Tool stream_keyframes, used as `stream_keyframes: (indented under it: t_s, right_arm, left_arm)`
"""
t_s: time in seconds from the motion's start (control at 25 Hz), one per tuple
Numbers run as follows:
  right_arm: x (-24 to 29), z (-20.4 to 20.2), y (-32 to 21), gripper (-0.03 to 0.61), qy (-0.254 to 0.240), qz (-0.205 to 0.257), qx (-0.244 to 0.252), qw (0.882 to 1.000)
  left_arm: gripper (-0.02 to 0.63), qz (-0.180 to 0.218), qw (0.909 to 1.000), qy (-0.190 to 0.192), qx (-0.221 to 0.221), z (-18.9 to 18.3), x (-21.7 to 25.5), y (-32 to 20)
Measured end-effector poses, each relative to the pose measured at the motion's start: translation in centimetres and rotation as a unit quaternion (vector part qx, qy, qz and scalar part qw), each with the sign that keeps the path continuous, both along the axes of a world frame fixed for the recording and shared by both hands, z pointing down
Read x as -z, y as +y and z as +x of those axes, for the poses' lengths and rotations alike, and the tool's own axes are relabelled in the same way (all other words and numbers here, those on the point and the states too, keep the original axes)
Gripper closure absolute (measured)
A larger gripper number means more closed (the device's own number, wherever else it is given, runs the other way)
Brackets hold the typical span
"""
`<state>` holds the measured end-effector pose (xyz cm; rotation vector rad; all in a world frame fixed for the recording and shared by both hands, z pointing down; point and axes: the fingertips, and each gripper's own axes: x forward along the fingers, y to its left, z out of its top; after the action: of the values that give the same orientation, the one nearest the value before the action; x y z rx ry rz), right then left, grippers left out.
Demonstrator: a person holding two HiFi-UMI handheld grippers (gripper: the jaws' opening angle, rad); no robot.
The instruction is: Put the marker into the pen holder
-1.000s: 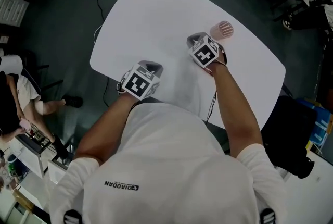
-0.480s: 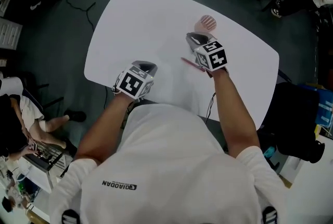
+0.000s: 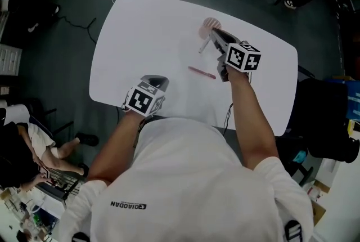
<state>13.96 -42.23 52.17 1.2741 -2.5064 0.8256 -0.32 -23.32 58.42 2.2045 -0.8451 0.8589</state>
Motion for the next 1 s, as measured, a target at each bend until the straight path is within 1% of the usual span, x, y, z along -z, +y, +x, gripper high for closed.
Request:
stream_keyframes:
  t_s: [0.2, 0.4, 0.48, 0.6, 0.72, 0.84, 1.0]
  right_arm:
    - [1.6, 3.2, -3.3, 0.492, -0.043, 0.015, -0.066, 0.997]
    - [2.7, 7.3, -6.1, 0.492, -0.094, 0.023, -0.142, 0.985]
    - [2.6, 8.6, -7.1, 0.492, -0.103, 0.029, -0.169, 0.98]
    - [1.3, 9.8, -7.9, 0.492, -0.091, 0.039, -0.202, 0.974]
    - [-1.2, 10.0, -7.9, 0.492, -0.075, 0.034, -0.215, 0.973]
    - [-3.5, 9.4, -7.5, 0.491, -0.069, 0.019, -0.214, 0.974]
    - [-6.5, 7.5, -6.7, 0.491, -0.054, -0.02, -0.2, 0.978]
  left_arm:
    - [0.588, -0.01, 0.9999, -0.006, 0.011, -0.6, -0.7, 0.6]
    - [0.588, -0.011, 0.9988, -0.01, 0.047, -1.9, -0.7, 0.1]
    - [0.588, -0.011, 0.998, -0.013, 0.061, -2.6, -0.6, 0.0]
    - [0.588, -0.012, 0.9965, -0.015, 0.081, -3.2, -0.6, 0.2]
    - [0.588, -0.016, 0.9954, -0.013, 0.093, -3.1, -0.6, 0.7]
    - [0.588, -0.02, 0.9952, -0.013, 0.095, -3.3, -0.6, 1.3]
    - [0.588, -0.028, 0.994, -0.014, 0.105, -4.5, -1.0, 2.7]
